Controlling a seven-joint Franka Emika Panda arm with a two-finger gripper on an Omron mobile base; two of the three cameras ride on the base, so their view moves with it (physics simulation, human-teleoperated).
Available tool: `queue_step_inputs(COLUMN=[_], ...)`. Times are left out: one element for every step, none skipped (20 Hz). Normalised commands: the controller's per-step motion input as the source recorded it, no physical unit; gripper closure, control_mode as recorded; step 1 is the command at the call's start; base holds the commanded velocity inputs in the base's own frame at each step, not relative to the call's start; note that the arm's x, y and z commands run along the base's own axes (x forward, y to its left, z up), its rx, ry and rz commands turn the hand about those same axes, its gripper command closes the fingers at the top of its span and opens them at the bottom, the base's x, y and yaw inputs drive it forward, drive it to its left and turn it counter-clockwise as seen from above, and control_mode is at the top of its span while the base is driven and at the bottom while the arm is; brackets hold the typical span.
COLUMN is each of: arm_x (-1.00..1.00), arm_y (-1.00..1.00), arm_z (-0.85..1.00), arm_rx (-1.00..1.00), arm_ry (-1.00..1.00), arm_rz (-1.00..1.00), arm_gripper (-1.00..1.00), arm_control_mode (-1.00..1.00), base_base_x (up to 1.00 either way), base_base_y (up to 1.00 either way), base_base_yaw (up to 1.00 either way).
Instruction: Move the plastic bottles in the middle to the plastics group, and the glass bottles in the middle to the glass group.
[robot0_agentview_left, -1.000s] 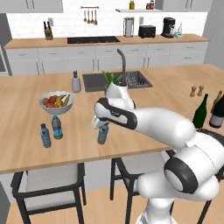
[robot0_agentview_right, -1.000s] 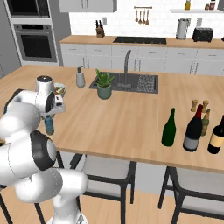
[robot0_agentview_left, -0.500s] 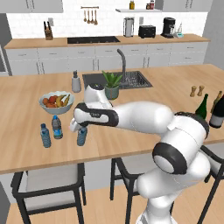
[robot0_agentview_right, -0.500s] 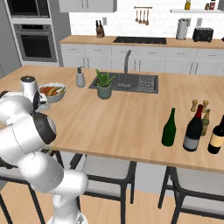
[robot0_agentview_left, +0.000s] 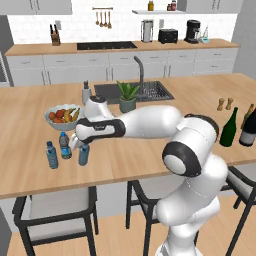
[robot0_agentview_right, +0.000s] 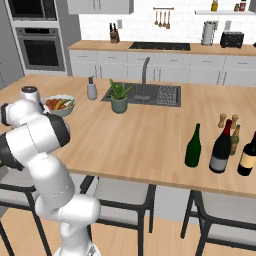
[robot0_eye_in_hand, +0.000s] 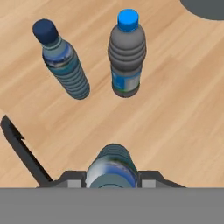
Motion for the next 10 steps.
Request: queue_step_inputs(arm_x=[0.26, 0.3, 0.28, 0.32, 0.32, 0.31, 0.28, 0.21, 0.14, 0.11], arm_y=[0.01, 0.0, 0.0, 0.09, 0.12, 0.1, 0.06, 0.1, 0.12, 0.17], arm_z=[-0.39, -0.37, -0.32, -0.24, -0.21, -0.2, -0.18, -0.22, -0.25, -0.29], arm_rx=[0.0, 0.0, 0.0, 0.0, 0.0, 0.0, 0.01, 0.01, 0.01, 0.01], arm_ry=[0.01, 0.0, 0.0, 0.0, 0.0, -0.02, -0.04, -0.06, -0.06, -0.08], arm_rz=[0.03, 0.03, 0.03, 0.03, 0.02, 0.02, 0.02, 0.03, 0.03, 0.02], arm_gripper=[1.0, 1.0, 1.0, 1.0, 1.0, 1.0, 1.0, 1.0, 1.0, 1.0], arm_control_mode=[-1.0, -1.0, -1.0, -1.0, -1.0, -1.0, -1.0, -1.0, -1.0, -1.0], base_base_x=[0.0, 0.0, 0.0, 0.0, 0.0, 0.0, 0.0, 0.0, 0.0, 0.0], base_base_y=[0.0, 0.0, 0.0, 0.0, 0.0, 0.0, 0.0, 0.0, 0.0, 0.0], base_base_yaw=[0.0, 0.0, 0.0, 0.0, 0.0, 0.0, 0.0, 0.0, 0.0, 0.0])
